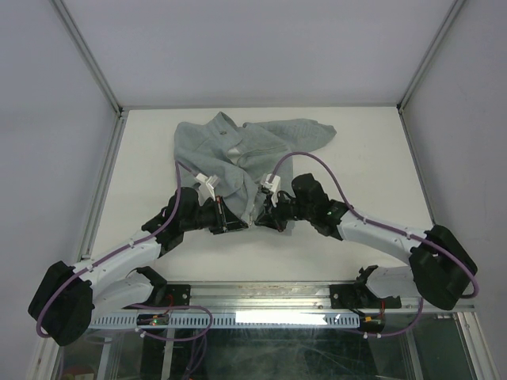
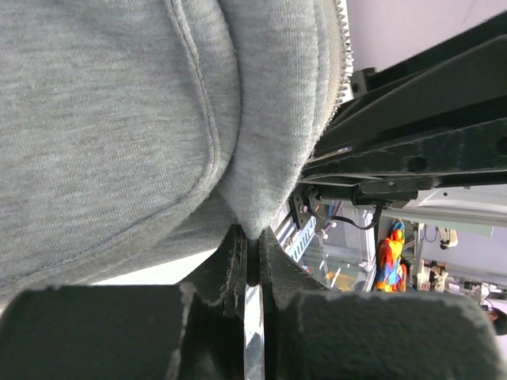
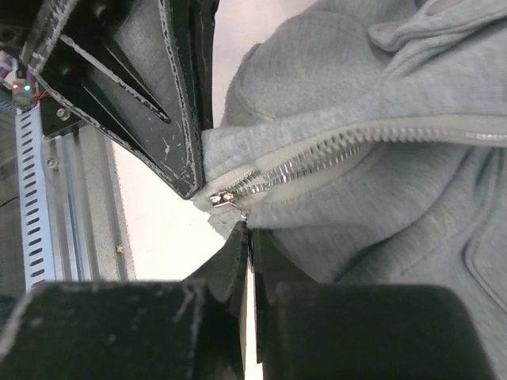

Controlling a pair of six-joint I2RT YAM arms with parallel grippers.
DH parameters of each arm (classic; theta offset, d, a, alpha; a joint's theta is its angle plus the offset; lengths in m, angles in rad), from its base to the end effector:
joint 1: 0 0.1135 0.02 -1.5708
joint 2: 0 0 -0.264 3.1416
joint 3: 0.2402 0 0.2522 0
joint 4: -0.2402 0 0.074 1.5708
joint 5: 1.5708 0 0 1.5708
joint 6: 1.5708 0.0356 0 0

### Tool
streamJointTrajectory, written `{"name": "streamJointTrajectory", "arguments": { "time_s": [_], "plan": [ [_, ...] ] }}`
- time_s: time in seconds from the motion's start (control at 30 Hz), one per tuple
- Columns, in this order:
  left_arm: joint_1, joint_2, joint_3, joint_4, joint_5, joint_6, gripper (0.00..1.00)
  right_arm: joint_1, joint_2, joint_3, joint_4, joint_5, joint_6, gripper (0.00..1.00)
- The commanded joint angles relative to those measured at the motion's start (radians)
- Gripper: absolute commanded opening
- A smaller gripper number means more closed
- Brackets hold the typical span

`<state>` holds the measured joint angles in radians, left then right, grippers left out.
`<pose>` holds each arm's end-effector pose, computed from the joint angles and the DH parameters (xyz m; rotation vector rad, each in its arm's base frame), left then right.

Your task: Zip up the jacket

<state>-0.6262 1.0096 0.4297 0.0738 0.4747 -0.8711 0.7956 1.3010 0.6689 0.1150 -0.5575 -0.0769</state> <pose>0.1604 -0.1361 0.2018 0.0446 2.3348 -1.3367 0.1778 0.2084 0.2201 -1.2233 1.7834 1.0079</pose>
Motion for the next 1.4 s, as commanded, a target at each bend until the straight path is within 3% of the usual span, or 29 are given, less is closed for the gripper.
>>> {"name": "streamJointTrajectory", "arguments": {
  "time_s": [0.0,0.2,0.43,0.63,0.8,1.0,1.2,1.3,1.37],
  "plan": [
    [0.005,-0.037,0.024,-0.053,0.001,0.034,0.00,0.000,-0.126,0.081,-0.027,0.203,-0.032,0.00],
    [0.005,-0.063,0.021,-0.150,-0.021,0.060,0.00,0.002,-0.154,0.169,-0.087,0.391,-0.067,0.00],
    [0.005,-0.078,0.036,-0.205,-0.044,0.080,0.00,0.011,-0.084,0.254,-0.173,0.347,-0.061,0.00],
    [0.005,-0.076,0.052,-0.228,-0.045,0.103,0.00,0.056,-0.050,0.285,-0.210,0.437,-0.084,0.00],
    [0.006,-0.100,0.036,-0.291,-0.060,0.107,0.00,0.029,-0.003,0.342,-0.138,0.766,-0.138,0.00],
    [0.005,-0.189,-0.011,-0.409,-0.161,0.075,0.00,-0.154,0.193,0.530,-0.133,0.904,-0.107,0.00],
    [0.005,-0.282,-0.034,-0.526,-0.285,0.016,0.00,-0.321,0.298,0.642,-0.141,0.912,0.011,0.00],
    [0.005,-0.329,-0.008,-0.536,-0.341,0.003,0.00,-0.335,0.273,0.638,-0.141,0.800,0.015,0.00],
    [0.005,-0.326,0.028,-0.549,-0.383,0.017,0.00,-0.333,0.244,0.617,-0.164,0.642,0.011,0.00]
  ]
}}
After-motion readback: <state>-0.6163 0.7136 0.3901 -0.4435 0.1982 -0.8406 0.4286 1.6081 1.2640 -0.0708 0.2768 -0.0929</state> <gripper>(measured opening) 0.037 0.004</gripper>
